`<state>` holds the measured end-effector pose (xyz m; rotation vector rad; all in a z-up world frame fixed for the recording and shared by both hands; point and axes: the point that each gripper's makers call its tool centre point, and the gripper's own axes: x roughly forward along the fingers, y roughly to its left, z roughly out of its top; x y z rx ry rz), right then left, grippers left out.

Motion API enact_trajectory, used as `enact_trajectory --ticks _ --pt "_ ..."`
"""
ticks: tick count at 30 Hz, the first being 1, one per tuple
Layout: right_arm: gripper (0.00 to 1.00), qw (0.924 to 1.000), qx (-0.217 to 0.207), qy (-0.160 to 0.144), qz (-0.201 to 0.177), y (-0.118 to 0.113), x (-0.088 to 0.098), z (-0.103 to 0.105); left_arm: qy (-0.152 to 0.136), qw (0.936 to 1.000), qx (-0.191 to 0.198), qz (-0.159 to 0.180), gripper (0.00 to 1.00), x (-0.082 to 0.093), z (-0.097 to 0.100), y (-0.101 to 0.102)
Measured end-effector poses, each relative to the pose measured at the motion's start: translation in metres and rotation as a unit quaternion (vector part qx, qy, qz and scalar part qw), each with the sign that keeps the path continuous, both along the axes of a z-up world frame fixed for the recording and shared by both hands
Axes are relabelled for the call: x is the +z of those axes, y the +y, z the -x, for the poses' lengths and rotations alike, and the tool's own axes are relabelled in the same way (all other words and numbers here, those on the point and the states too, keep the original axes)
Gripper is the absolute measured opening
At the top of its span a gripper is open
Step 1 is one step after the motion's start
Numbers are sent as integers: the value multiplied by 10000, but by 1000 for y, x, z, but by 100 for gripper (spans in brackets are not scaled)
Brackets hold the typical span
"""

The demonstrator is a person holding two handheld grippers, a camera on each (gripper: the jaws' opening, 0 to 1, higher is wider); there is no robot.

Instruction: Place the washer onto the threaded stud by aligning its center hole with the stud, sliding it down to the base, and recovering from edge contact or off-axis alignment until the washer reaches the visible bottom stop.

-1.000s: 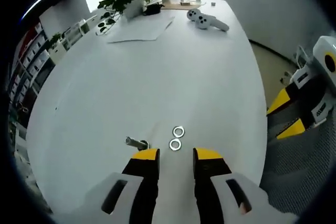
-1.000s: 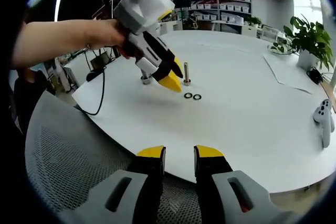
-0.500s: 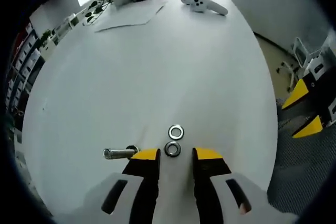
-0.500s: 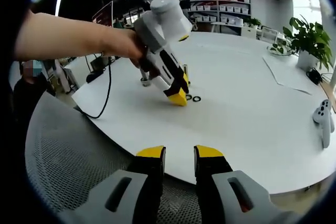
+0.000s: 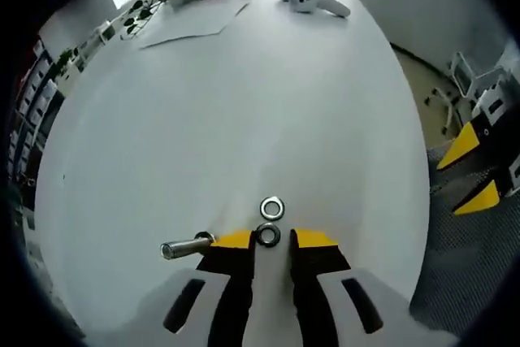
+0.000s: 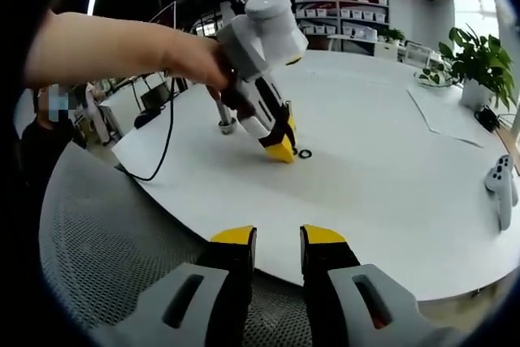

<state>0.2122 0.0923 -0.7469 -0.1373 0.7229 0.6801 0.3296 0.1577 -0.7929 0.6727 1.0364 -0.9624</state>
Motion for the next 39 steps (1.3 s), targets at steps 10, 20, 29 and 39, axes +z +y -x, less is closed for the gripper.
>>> enact_trajectory --ticks 10,20,29,39 --pt "24 10000 31 27 16 0 -1 1 -440 9980 216 -395 8 1 0 10" --pt "24 10000 28 -28 -21 1 1 0 -782 9964 332 48 8 47 -1 25" --pt "24 10000 46 15 2 1 -1 1 -1029 9939 394 81 8 69 -22 28" --pt "24 10000 39 3 -11 1 0 1 -1054 9934 456 -17 8 64 -42 33"
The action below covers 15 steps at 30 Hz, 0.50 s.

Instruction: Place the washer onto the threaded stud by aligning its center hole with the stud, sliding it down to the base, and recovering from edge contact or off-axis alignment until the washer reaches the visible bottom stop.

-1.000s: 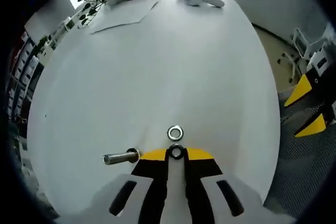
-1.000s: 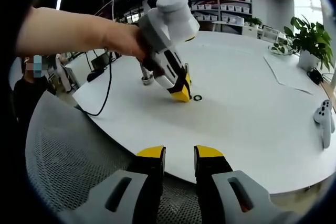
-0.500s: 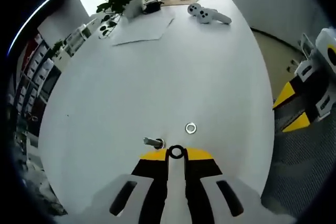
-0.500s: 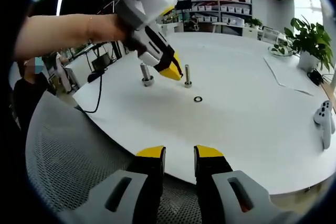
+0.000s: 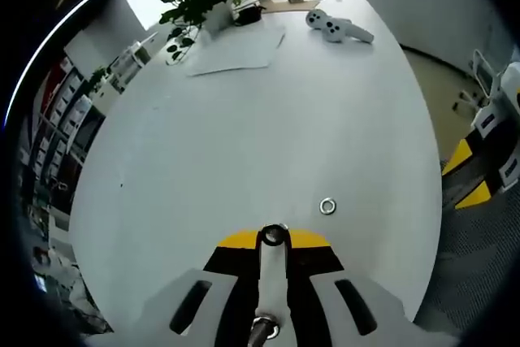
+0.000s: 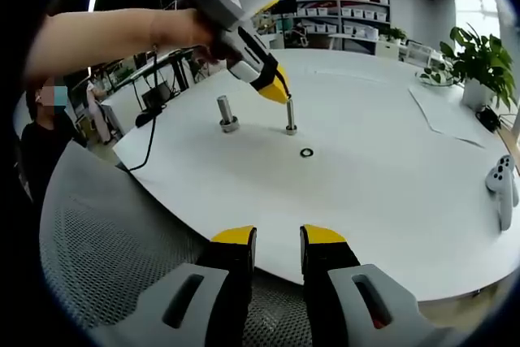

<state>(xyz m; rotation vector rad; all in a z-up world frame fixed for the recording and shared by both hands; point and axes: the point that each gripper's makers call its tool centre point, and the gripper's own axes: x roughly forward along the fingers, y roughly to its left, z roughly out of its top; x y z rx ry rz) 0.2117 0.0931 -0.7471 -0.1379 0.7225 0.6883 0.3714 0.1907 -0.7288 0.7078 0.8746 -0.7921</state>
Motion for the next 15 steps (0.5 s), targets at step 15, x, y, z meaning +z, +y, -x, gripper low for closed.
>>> enact_trajectory --ticks 15 --pt "24 10000 -10 -5 -10 0 0 0 192 9998 -10 -46 8 -6 -9 -5"
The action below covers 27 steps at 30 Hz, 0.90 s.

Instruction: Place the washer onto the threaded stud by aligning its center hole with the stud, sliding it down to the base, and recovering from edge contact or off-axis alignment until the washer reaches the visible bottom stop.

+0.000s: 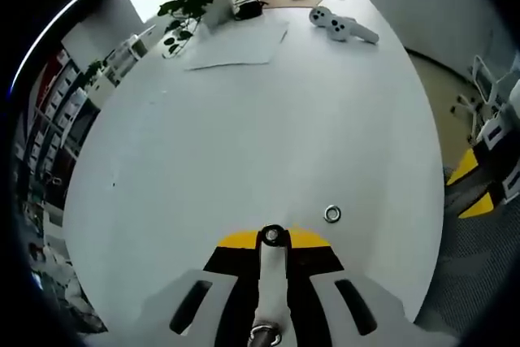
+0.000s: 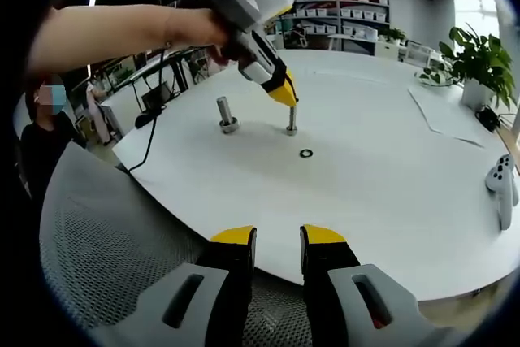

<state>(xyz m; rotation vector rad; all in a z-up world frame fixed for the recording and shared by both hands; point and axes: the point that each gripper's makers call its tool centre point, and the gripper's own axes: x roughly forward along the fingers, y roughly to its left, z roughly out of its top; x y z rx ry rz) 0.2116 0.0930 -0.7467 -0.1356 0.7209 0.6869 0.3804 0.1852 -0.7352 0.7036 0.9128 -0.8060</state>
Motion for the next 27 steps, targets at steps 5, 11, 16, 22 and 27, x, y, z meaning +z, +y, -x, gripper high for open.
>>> enact_trajectory --ticks 5,11,16,22,27 --pt "24 10000 7 -10 -7 0 0 0 154 9999 5 -14 8 0 3 2" --pt "24 10000 19 -8 -9 1 0 0 430 9987 -6 -270 8 -9 11 9" --pt "24 10000 22 -5 -10 1 0 0 490 9985 15 -262 8 -23 10 8" --pt "24 10000 27 1 -11 1 0 0 652 9973 100 -330 8 -37 10 10" --pt "24 10000 34 7 -5 1 0 1 690 9969 102 -369 9 -42 9 14"
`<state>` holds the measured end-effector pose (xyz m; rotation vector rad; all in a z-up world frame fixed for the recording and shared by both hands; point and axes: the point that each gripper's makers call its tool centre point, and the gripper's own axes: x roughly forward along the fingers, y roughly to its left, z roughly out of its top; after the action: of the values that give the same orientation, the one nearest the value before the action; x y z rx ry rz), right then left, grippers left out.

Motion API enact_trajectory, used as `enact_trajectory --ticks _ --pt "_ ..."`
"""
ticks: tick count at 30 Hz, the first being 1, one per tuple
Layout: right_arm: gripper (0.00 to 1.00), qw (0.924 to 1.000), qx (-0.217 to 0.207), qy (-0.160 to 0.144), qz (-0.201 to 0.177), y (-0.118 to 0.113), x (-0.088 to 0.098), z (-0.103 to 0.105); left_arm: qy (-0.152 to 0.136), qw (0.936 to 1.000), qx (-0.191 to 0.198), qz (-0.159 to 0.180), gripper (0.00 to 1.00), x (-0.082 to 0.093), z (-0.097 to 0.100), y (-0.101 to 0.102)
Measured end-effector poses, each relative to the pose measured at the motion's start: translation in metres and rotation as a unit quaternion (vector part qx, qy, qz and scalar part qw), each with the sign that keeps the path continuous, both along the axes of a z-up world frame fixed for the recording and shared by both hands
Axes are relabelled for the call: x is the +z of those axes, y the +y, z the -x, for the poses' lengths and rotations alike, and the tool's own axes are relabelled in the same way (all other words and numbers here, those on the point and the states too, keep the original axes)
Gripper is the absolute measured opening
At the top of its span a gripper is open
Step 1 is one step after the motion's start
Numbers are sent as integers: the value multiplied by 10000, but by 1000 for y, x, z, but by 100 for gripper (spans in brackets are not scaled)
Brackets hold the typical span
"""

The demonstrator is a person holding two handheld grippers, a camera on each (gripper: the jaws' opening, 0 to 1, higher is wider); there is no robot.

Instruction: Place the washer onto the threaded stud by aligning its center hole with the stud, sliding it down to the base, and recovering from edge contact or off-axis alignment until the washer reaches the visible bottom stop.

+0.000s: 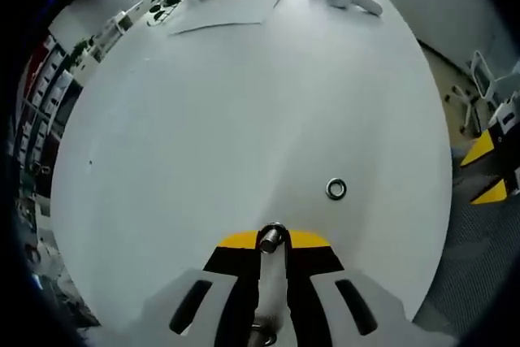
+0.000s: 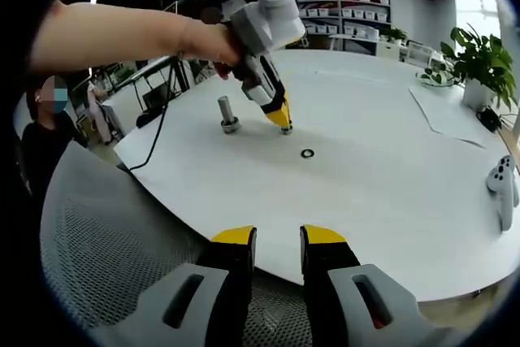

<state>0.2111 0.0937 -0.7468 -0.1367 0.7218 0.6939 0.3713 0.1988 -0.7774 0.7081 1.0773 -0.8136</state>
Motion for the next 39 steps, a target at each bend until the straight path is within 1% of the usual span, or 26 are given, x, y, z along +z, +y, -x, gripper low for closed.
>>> enact_trajectory --ticks 2,4,5,6,7,8,11,14,15,16,17,18,19,20,23,25,27,29,31,32,34,39 --pt "24 10000 7 0 -1 0 0 0 -14 10000 -46 30 9 0 0 0" --pt "24 10000 15 -4 -4 0 0 0 45 9999 -134 -12 9 1 2 2" --pt "24 10000 13 -14 -4 0 0 0 -19 9996 -263 -80 9 2 3 3" --pt "24 10000 12 -17 -3 0 0 0 -41 9995 -308 -99 10 3 3 3" --pt "24 10000 13 -15 1 0 0 0 -129 9986 -493 -150 12 4 3 4" --pt "24 10000 14 -18 0 0 0 0 -154 9987 -464 -165 13 6 3 7" --pt "24 10000 33 -12 2 1 0 0 -190 9996 -212 88 15 17 2 7" --pt "24 10000 46 -11 -2 1 0 0 -355 9991 -166 131 17 31 1 10" --pt "24 10000 49 -10 -2 1 0 0 -391 9990 -138 180 17 36 2 9" --pt "24 10000 51 -8 -1 1 0 0 -466 9986 -77 220 17 46 6 6" --pt "24 10000 50 -10 -4 1 0 0 -523 9984 -41 228 18 49 6 5" --pt "24 10000 50 -8 -3 1 0 0 -704 9969 -95 337 18 60 9 -1" --pt "24 10000 53 -2 1 1 0 0 -769 9960 -111 431 18 66 11 -6" --pt "24 10000 53 -1 1 1 0 0 -784 9951 -128 587 18 72 17 -13" --pt "24 10000 58 5 3 1 0 1 -847 9933 -290 733 19 81 30 -29" --pt "24 10000 60 11 6 1 0 1 -836 9924 -393 817 19 80 37 -41" --pt "24 10000 58 14 7 1 -1 1 -805 9919 -482 853 19 73 40 -49" --pt "24 10000 56 16 8 1 -1 1 -712 9926 -557 806 19 63 42 -54" --pt "24 10000 48 16 6 1 0 1 -597 9935 -615 755 19 57 47 -59" --pt "24 10000 43 13 5 1 0 1 -593 9933 -633 763 19 55 49 -61" --pt "24 10000 33 10 1 1 0 1 -550 9930 -674 797 19 52 51 -66" --pt "24 10000 12 -6 -6 0 0 0 -359 9945 -641 753 20 38 50 -66"
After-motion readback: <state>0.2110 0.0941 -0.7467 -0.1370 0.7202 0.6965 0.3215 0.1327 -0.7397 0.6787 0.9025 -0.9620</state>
